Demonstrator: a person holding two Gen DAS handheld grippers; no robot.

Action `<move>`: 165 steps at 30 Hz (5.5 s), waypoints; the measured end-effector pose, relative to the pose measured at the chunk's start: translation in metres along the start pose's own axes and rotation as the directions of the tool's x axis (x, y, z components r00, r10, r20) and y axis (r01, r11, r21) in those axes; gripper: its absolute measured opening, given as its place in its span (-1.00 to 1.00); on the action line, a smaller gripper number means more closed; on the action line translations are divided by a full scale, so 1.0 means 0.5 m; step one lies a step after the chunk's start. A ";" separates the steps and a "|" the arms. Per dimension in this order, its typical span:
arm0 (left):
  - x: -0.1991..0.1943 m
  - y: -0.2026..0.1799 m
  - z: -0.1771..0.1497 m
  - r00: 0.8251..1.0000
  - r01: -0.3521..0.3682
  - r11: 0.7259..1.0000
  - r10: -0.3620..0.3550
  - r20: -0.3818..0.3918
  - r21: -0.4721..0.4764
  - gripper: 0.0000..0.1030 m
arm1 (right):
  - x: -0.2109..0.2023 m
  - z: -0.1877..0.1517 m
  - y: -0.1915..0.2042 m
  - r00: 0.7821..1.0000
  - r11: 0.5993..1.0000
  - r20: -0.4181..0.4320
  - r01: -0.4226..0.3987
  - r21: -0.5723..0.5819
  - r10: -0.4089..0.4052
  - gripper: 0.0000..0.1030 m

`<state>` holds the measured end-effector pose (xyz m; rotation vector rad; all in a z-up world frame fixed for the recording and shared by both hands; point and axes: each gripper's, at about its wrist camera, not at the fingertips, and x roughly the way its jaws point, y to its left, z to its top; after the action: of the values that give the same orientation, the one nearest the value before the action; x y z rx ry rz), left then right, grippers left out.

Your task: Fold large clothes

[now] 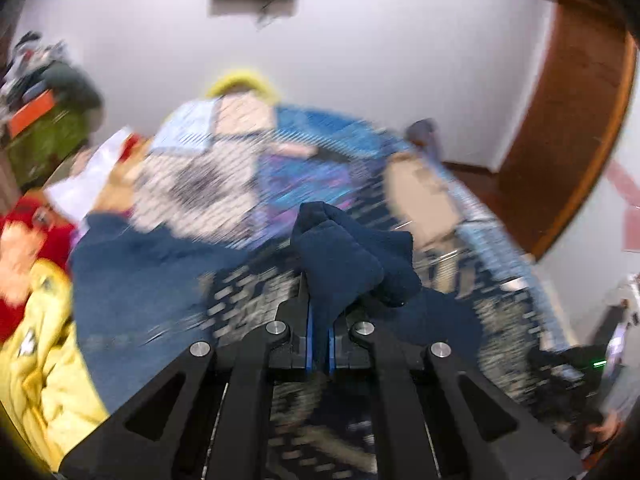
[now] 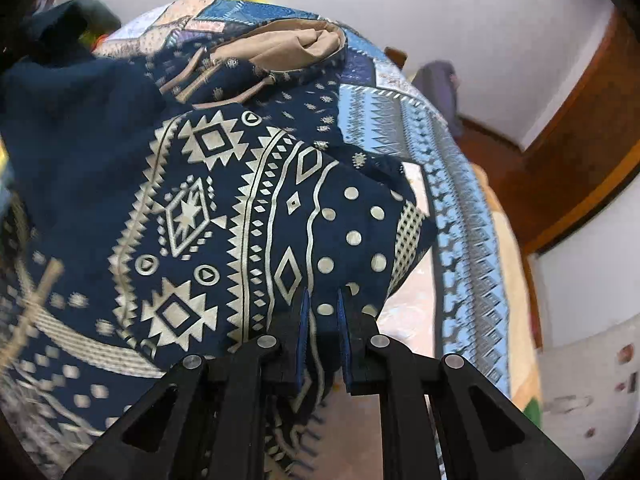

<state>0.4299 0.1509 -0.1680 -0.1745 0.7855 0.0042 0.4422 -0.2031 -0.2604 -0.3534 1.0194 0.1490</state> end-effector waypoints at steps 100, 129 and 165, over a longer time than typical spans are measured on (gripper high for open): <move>0.063 -0.152 -0.115 0.974 0.121 0.964 -0.070 -0.214 0.236 -0.77 | -0.114 0.099 0.072 0.925 0.945 0.196 -0.324 -0.041 0.325 -0.68; 0.136 -0.216 0.006 0.976 0.164 0.964 -0.129 -0.173 0.208 0.25 | -0.014 0.224 -0.075 0.913 0.893 0.183 -0.397 0.209 0.363 0.70; -0.169 -0.156 -0.199 0.952 0.280 0.927 -0.234 -0.199 0.248 -0.86 | -0.303 -0.016 0.047 0.751 0.758 0.171 -0.652 0.037 0.638 -0.85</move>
<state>0.3054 0.0635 -0.1655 -0.0132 0.9163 -0.3720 0.3505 -0.1775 -0.1400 0.1187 0.9614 0.7476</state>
